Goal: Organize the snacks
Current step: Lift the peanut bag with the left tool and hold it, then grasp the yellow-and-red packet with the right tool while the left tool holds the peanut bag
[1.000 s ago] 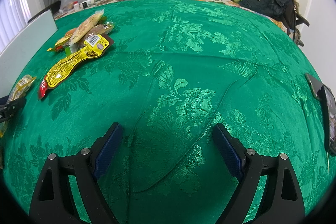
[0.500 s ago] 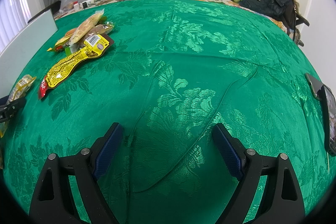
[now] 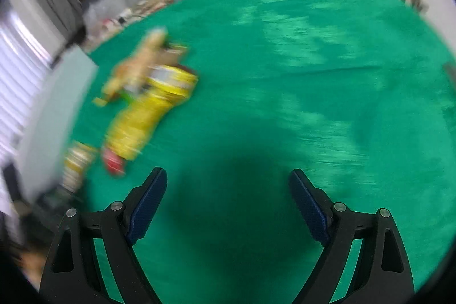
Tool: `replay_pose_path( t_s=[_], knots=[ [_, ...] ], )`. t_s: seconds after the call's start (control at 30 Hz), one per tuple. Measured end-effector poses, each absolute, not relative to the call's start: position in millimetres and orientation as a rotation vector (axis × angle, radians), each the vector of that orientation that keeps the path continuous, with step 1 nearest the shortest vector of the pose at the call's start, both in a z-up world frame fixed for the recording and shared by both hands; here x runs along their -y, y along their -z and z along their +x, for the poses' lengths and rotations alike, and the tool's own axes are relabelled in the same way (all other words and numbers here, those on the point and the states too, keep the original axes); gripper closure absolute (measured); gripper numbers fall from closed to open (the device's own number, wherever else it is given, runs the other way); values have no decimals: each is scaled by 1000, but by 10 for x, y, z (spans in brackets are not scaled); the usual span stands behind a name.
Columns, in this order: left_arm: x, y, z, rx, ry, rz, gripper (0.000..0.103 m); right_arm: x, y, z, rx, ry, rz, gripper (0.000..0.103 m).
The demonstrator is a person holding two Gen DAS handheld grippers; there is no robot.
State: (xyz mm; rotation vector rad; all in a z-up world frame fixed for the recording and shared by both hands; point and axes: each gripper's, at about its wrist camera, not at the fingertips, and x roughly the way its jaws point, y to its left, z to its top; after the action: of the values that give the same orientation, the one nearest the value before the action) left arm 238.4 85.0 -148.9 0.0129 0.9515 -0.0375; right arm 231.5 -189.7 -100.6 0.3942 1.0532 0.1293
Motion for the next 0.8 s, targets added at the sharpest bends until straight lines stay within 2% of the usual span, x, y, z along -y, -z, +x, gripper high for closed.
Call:
replay_pose_path(
  t_s=[0.13, 0.23, 0.33, 0.43, 0.5, 0.57, 0.8],
  knots=[
    [-848, 1490, 2382, -951, 37, 12, 0, 1376, 1057, 2837, -1144, -137, 481, 14],
    [-847, 1490, 2381, -951, 37, 13, 0, 967, 1147, 3139, -1205, -75, 359, 14],
    [-852, 1493, 2386, -950, 39, 12, 0, 626, 1182, 3215, -1216, -33, 120, 12],
    [-852, 1495, 2386, -950, 39, 12, 0, 598, 1178, 3085, -1184, -61, 40, 18],
    [-850, 1495, 2389, -950, 39, 13, 0, 666, 1148, 2966, -1169, -64, 14, 42],
    [-852, 1496, 2388, -950, 39, 13, 0, 855, 1131, 2823, -1173, -105, 48, 50],
    [-854, 1498, 2388, -949, 39, 13, 0, 1551, 1072, 2137, -1130, -204, -52, 52]
  ],
)
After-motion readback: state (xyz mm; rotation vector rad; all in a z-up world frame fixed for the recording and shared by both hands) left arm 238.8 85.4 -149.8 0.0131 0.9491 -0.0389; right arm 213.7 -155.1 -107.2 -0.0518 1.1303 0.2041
